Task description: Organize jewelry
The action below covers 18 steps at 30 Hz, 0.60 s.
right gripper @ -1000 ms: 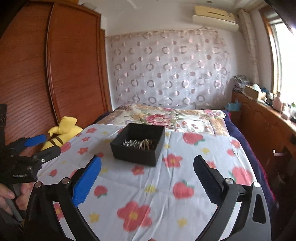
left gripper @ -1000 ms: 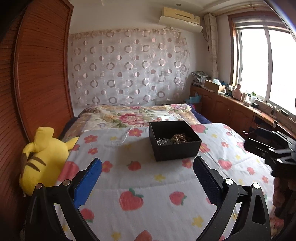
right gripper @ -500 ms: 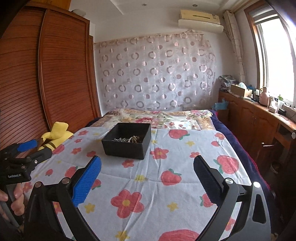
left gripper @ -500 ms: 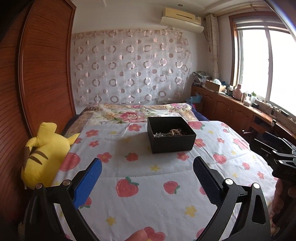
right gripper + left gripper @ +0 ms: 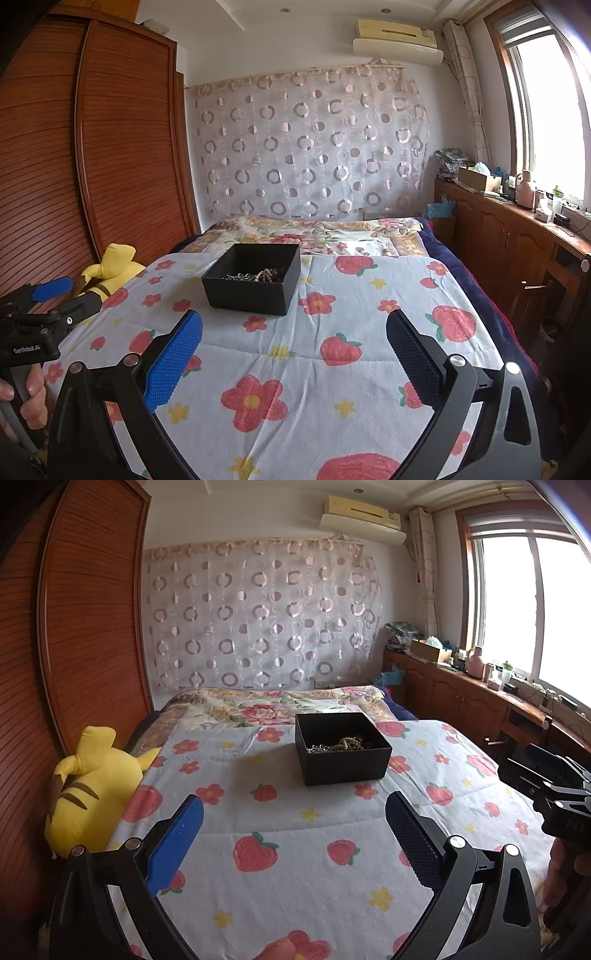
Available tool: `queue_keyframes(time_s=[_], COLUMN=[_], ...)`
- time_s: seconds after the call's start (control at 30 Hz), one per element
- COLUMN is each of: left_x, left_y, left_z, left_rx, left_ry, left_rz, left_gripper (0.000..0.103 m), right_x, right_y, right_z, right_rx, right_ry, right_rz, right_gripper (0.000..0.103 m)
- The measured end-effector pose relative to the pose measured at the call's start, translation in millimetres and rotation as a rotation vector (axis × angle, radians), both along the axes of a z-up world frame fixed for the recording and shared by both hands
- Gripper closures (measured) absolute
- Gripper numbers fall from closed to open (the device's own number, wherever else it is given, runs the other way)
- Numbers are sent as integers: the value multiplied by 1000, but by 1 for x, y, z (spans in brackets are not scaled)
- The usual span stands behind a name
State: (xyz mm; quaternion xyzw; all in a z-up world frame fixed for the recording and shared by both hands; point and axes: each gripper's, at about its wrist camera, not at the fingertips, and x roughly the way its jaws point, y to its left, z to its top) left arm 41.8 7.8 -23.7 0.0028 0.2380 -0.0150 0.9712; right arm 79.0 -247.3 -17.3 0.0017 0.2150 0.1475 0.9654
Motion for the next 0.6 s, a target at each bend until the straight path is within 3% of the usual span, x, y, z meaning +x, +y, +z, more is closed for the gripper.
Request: queue_keyframes(time_s=[0.6], left_x=[-6], left_y=[0], left_z=[13], left_rx=[-2], left_ry=[-28], left_rz=[-2], left_gripper=[8], right_x=[-3], right_y=[-3], right_z=[1], right_rx=[2], right_ry=[-9], right_rz=[-3], right_gripper=[2])
